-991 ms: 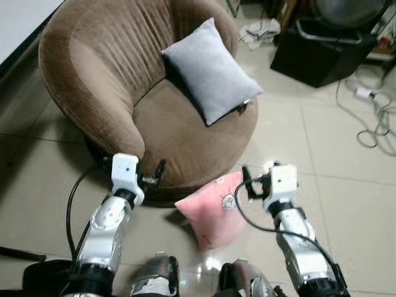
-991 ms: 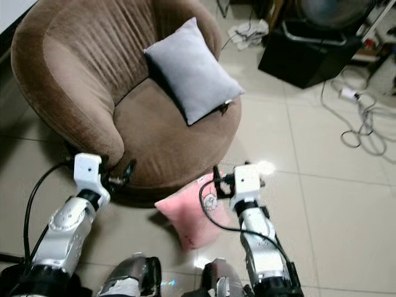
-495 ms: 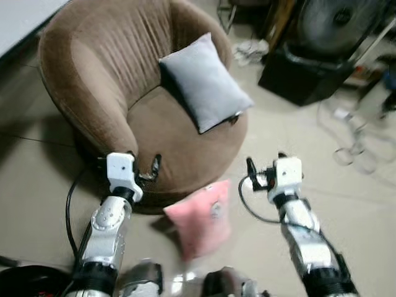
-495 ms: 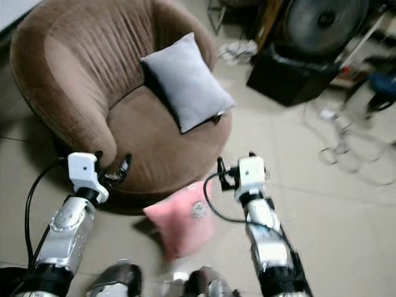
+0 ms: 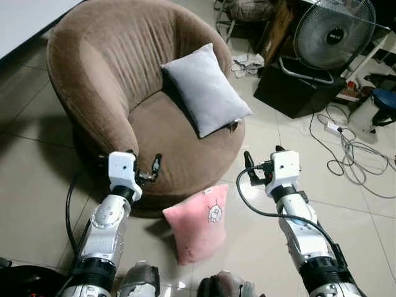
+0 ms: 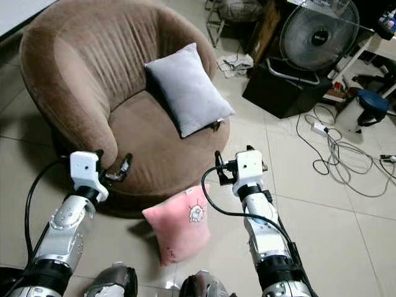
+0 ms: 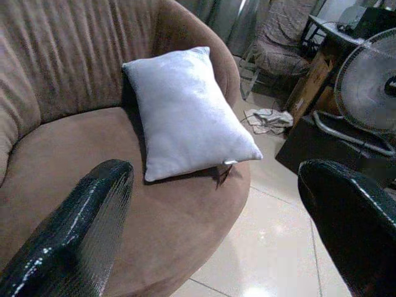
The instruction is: Move the pillow to the sofa from floor
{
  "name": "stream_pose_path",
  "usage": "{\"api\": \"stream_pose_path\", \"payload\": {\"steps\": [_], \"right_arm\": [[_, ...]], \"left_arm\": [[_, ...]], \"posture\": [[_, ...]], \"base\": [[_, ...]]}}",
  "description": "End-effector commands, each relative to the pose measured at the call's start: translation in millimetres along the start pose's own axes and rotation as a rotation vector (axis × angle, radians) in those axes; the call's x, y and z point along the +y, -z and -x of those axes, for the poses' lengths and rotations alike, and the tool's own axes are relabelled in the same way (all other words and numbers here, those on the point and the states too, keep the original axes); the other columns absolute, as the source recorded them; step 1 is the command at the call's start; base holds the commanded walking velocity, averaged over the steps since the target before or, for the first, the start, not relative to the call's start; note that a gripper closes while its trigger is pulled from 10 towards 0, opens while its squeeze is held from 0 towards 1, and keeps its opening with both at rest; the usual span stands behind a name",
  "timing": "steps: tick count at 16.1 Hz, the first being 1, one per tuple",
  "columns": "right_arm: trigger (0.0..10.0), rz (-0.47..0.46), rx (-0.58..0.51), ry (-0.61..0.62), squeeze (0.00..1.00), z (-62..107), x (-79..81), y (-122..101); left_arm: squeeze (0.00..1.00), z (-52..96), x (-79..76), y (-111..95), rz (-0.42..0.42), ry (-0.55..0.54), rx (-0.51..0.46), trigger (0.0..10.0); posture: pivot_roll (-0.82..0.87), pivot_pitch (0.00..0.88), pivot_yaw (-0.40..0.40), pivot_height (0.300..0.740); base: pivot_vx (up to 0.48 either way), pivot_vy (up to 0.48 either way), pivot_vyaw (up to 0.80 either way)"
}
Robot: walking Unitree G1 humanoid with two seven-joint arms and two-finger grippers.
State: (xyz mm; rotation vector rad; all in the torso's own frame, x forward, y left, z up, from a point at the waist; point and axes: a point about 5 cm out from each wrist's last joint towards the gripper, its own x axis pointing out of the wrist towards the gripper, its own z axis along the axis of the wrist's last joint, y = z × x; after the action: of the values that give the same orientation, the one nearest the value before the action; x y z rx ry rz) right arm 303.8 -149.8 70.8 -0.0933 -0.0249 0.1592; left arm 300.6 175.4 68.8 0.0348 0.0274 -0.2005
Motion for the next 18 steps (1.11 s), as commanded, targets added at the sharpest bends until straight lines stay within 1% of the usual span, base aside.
{"api": "stream_pose_path", "payload": {"steps": [1, 2, 6, 10, 16, 18], "right_arm": [[10.0, -0.010, 0.044, 0.015, 0.00, 6.3, -4.4, 10], [10.0, -0.011, 0.060, 0.010, 0.00, 7.8, -1.3, 14], [10.0, -0.025, 0.048, 0.062, 0.00, 9.7, -4.7, 14], [10.0, -0.034, 0.031, 0.091, 0.00, 7.2, -4.4, 11], [10.0, -0.045, 0.044, 0.090, 0.00, 7.1, 0.9, 14], [10.0, -0.047, 0.041, 0.088, 0.00, 6.4, 2.2, 13]], "left_arm": [[1.00, -4.2, -10.9, 0, -0.016, 0.056, 0.007, 10.0], [1.00, -4.6, -14.2, 1, -0.031, 0.077, 0.013, 10.0], [1.00, -3.5, -20.6, 5, -0.047, 0.116, 0.035, 10.0], [1.00, -3.5, -21.5, 3, -0.052, 0.144, 0.035, 10.0], [1.00, -1.4, -14.3, 3, -0.067, 0.141, 0.045, 10.0], [1.00, -1.2, -11.7, 4, -0.080, 0.138, 0.062, 10.0]], "posture": [[0.17, 0.089, -0.161, 0.695], [0.16, 0.094, -0.150, 0.695], [0.14, 0.111, -0.119, 0.695], [0.12, 0.115, -0.085, 0.695], [0.13, 0.130, -0.067, 0.695], [0.13, 0.135, -0.063, 0.695]], "base": [[0.000, 0.000, 0.00], [0.000, 0.000, 0.00], [0.000, 0.000, 0.00], [0.000, 0.000, 0.00], [0.000, 0.000, 0.00], [0.000, 0.000, 0.00]]}}
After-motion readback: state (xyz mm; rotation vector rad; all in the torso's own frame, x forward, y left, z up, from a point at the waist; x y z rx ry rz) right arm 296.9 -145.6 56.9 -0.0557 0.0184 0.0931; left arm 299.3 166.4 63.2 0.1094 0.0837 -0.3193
